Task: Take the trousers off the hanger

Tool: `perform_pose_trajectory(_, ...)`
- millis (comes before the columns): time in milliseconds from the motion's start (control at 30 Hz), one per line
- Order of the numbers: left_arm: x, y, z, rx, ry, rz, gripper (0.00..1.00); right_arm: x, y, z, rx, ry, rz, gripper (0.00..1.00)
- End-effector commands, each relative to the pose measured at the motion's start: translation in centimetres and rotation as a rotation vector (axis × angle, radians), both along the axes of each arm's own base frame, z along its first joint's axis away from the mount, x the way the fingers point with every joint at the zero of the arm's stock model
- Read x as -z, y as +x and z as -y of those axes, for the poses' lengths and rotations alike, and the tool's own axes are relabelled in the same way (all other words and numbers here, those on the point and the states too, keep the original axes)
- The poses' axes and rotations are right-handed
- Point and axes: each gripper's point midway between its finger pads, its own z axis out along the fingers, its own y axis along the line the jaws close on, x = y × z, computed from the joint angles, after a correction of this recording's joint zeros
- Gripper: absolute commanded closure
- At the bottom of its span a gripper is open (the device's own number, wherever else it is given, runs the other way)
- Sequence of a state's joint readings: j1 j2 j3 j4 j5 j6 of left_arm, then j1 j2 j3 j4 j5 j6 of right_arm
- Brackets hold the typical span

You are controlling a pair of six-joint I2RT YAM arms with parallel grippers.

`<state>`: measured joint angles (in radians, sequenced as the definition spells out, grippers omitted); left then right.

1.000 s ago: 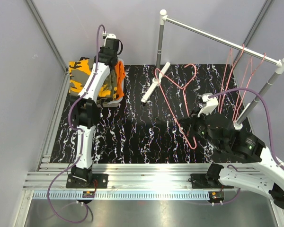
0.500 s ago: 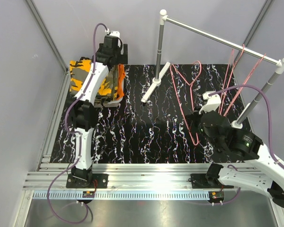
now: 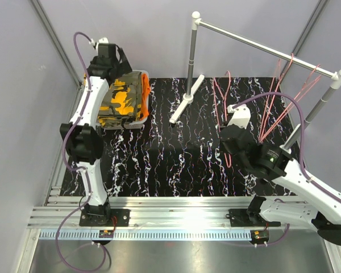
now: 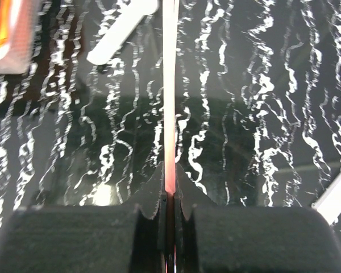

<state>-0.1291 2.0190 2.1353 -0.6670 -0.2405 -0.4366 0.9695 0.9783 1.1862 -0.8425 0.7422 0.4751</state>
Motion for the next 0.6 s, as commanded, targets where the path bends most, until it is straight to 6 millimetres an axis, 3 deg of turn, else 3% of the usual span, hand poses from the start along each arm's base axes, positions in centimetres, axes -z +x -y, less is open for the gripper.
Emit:
perform_pose_trajectory(0,10.4,-0.5,-1.0,-0.063,-0.061,-0.266,0.01,-1.9,1.7,0.8,0.082,0.044,0.053,1.00)
perform_pose_trajectory(100,16.4,-1.2,-0.4,-0.029,-0.161,-0.392,0.01,-1.5,2.3,0.2,0.066,0.063,0.046,1.00)
perform_pose_trajectory(167,20.3,-1.7,1.8,0.050,-0.295,-0.464,0.01,-1.4,2.5,-0.2,0.052,0.070,0.042,1.00)
perform_pose_trajectory(300,24.2,-3.2,4.1,0.116,-0.484,-0.551,0.01,-1.9,2.1,0.0,0.038,0.073,0.038,1.00)
perform_pose_trajectory(400,23.8,-3.6,5.0,0.138,-0.573,-0.532,0.01,-2.5,1.8,1.1,0.057,0.072,0.046,1.00)
perform_pose_trajectory(467,22.4,-3.4,5.2,0.157,-0.592,-0.500,0.01,-2.8,1.5,1.9,0.073,0.064,0.045,1.00)
perform_pose_trajectory(567,17.7,-3.3,5.3,0.204,-0.584,-0.425,0.01,-3.3,1.4,3.1,0.109,0.057,0.052,1.00)
